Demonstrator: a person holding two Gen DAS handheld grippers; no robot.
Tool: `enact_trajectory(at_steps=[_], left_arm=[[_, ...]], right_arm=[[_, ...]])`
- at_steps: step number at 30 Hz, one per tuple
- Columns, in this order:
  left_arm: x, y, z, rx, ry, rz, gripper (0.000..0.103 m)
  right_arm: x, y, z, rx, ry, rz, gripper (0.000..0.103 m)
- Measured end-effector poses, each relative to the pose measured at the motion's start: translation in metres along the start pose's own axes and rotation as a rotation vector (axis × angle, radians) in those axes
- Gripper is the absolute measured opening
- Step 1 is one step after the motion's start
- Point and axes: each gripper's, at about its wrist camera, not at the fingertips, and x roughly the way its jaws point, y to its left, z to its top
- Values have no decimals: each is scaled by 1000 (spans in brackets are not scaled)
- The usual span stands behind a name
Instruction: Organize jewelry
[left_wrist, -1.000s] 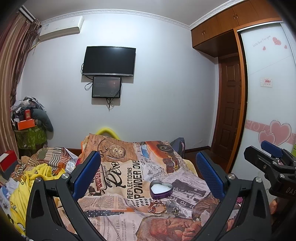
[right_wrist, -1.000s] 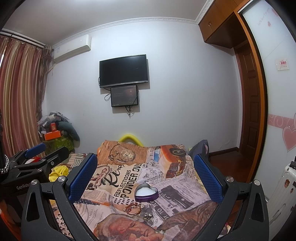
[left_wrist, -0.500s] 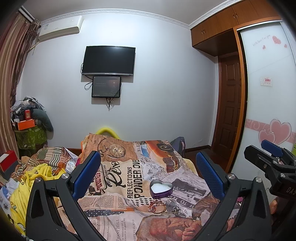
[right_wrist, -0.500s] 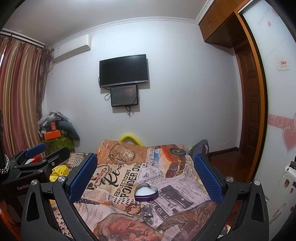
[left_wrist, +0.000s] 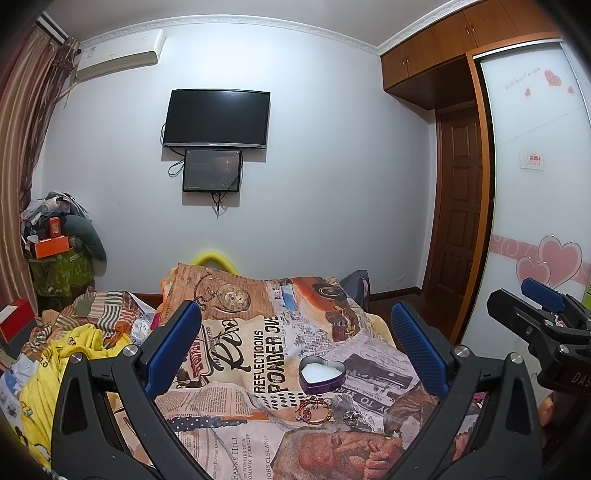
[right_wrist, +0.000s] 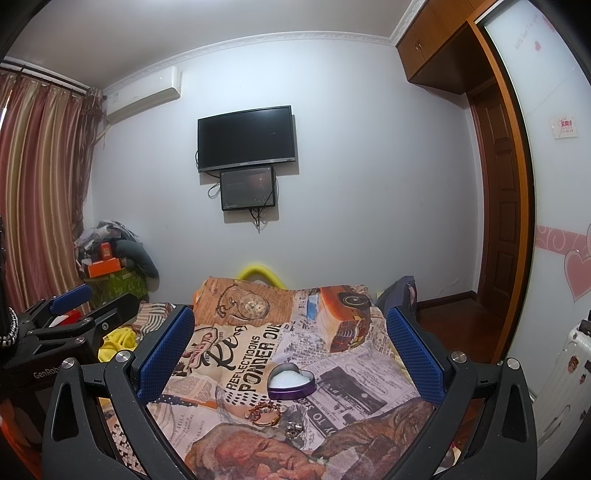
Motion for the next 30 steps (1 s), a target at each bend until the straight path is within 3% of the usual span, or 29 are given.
enact_trajectory(at_steps=[15, 22, 30], left_arm=[[29, 5, -6, -4, 65, 8, 103], [79, 16, -24, 12, 194, 57, 103], [141, 28, -63, 60, 370, 78, 103]], right_arm=[[15, -7, -4, -2, 43, -13, 103], [40, -16, -18, -9, 131, -40, 103], [81, -28, -50, -27, 303, -65, 103]])
